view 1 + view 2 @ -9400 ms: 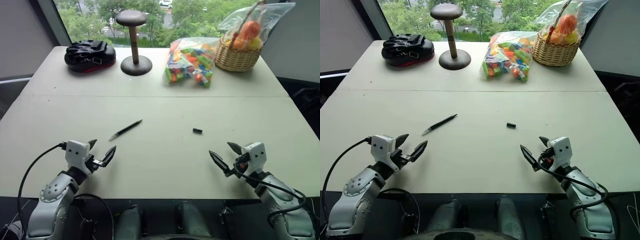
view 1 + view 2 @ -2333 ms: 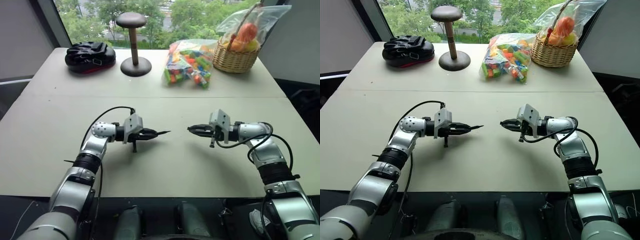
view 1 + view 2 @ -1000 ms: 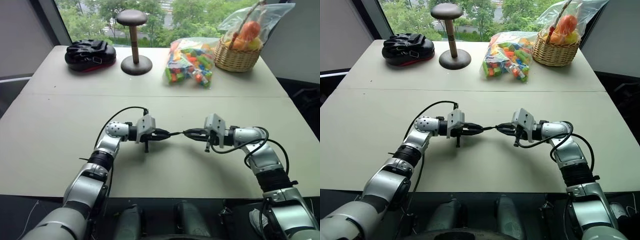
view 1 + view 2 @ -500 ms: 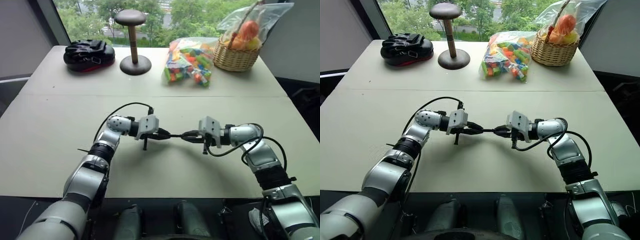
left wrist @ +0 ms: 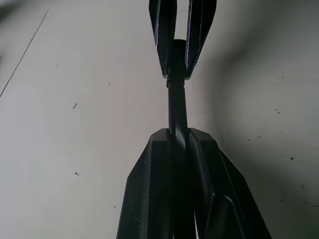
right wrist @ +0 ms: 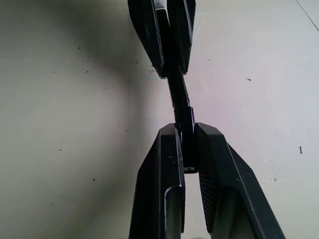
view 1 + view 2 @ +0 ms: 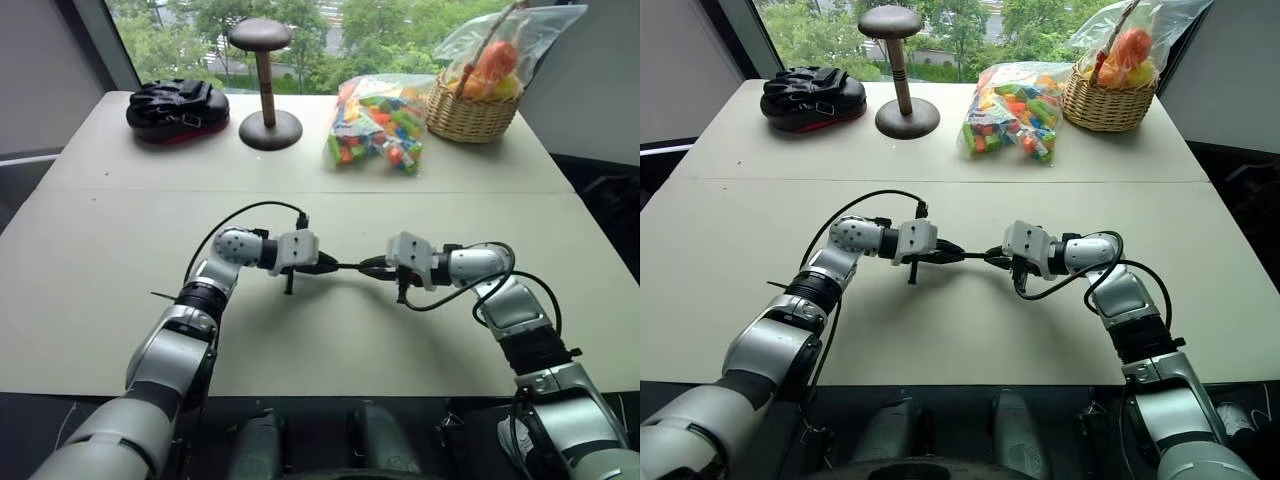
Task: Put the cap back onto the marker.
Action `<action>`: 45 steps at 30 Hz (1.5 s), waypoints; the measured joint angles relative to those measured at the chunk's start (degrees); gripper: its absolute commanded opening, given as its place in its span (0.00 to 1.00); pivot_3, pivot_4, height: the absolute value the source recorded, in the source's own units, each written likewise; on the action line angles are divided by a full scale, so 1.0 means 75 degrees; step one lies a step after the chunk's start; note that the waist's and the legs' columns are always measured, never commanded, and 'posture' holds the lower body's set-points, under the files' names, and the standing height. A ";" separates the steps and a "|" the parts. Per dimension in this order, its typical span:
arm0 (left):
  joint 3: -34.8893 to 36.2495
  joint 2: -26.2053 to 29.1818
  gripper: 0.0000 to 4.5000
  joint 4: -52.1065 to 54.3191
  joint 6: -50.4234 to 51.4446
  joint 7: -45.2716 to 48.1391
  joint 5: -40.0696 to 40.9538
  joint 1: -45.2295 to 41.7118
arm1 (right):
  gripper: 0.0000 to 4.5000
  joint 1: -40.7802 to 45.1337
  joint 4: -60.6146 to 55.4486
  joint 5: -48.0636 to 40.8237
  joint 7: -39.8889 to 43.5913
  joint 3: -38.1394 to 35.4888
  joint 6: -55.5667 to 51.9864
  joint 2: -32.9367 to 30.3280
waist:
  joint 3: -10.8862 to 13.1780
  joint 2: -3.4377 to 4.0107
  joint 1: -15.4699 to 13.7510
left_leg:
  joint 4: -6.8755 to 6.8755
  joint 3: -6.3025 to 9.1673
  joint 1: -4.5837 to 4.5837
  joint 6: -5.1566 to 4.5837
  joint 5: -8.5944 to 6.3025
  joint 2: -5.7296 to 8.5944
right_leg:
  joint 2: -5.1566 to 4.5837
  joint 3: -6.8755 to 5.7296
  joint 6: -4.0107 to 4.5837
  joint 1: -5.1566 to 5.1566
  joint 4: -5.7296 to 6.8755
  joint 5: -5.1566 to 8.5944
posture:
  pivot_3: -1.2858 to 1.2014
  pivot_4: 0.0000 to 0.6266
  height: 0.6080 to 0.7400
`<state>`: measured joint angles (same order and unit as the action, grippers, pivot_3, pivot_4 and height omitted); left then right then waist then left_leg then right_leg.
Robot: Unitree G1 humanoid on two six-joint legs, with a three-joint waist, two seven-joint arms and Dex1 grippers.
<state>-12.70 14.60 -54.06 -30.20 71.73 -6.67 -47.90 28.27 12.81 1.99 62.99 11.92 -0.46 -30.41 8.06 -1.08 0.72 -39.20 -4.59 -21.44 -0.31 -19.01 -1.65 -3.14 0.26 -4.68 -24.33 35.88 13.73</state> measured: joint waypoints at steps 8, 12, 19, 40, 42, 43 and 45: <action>-0.0120 0.0142 0.00 -0.0202 -0.1243 -0.0614 -0.0585 -0.0302 | 0.00 0.0047 -0.0007 -0.0148 0.0019 -0.0222 -0.0223 0.0116 | 0.0000 -0.0001 -0.0017 | -0.0001 0.0000 -0.0001 0.0000 0.0000 -0.0001 | -0.0004 0.0001 0.0000 0.0000 0.0000 0.0000 | 0.52 0.24 1.00; -0.0138 0.0146 0.00 -0.0372 -0.1820 -0.1048 -0.0749 -0.0414 | 0.00 0.0102 -0.0105 -0.0393 0.0083 -0.0466 -0.0703 0.0166 | 0.0000 -0.0001 -0.0011 | 0.0001 0.0000 0.0000 0.0000 0.0000 -0.0008 | -0.0004 0.0000 0.0000 0.0000 0.0000 0.0000 | 0.52 0.24 1.00; -0.0217 0.0223 0.00 -0.0572 -0.2546 -0.1486 -0.1108 -0.0417 | 0.00 0.0102 -0.0203 -0.0678 0.0250 -0.0616 -0.1557 0.0301 | 0.0000 -0.0001 -0.0010 | 0.0001 0.0000 0.0001 0.0000 0.0000 -0.0008 | -0.0003 -0.0004 0.0000 0.0000 0.0003 0.0000 | 0.52 0.24 1.00; 0.0225 0.0277 0.00 0.1055 0.2940 0.1281 0.0711 -0.0112 | 0.00 0.0258 -0.0202 0.0350 0.0330 0.0013 0.0318 0.0171 | 0.0000 0.0000 0.0005 | -0.0001 0.0010 0.0001 0.0001 0.0000 -0.0016 | 0.0039 0.0003 0.0001 0.0000 0.0005 0.0002 | 0.52 0.24 1.00; 0.0150 0.0292 0.00 0.1062 0.2809 0.1272 0.0557 -0.0143 | 0.00 0.0258 -0.0202 0.0438 0.0330 0.0070 0.0325 0.0172 | 0.0000 0.0000 0.0004 | -0.0001 0.0009 0.0001 0.0001 0.0001 -0.0016 | 0.0038 0.0004 0.0001 0.0000 0.0004 0.0002 | 0.52 0.24 1.00; 0.0101 0.0302 0.00 0.1065 0.2747 0.1272 0.0472 -0.0176 | 0.00 0.0258 -0.0202 0.0465 0.0330 0.0099 0.0316 0.0172 | 0.0000 0.0000 0.0004 | -0.0001 0.0009 0.0001 0.0001 0.0001 -0.0016 | 0.0039 0.0004 0.0001 0.0000 0.0005 0.0002 | 0.52 0.24 1.00; -0.0007 0.0328 0.00 0.1067 0.2551 0.1246 0.0273 -0.0275 | 0.00 0.0259 -0.0202 0.0469 0.0331 0.0120 0.0180 0.0192 | 0.0000 0.0000 -0.0007 | -0.0001 0.0009 0.0000 0.0001 0.0001 -0.0015 | 0.0038 0.0005 0.0002 0.0000 0.0004 0.0002 | 0.52 0.24 1.00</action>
<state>-12.75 17.06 -46.06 -11.07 81.08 -4.62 -49.97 30.21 11.30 5.51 65.47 12.82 0.89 -28.97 8.06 -1.08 0.67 -39.21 -4.53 -21.44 -0.30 -19.00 -1.77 -2.85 0.30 -4.67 -24.33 35.91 13.75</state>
